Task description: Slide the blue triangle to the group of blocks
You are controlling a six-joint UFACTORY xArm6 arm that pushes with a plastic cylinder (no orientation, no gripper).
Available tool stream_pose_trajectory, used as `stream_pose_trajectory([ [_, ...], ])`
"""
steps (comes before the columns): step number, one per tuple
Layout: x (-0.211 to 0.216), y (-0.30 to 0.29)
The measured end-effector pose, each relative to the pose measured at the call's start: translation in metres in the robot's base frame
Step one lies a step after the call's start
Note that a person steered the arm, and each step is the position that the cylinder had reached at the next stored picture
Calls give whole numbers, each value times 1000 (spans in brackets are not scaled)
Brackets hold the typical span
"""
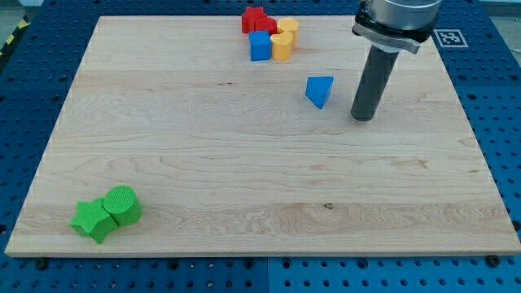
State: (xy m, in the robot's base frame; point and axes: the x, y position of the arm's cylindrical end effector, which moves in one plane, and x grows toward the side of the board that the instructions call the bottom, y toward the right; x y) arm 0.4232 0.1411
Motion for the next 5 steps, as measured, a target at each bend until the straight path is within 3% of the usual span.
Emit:
stream_pose_trajectory([
  [5,-64,-84],
])
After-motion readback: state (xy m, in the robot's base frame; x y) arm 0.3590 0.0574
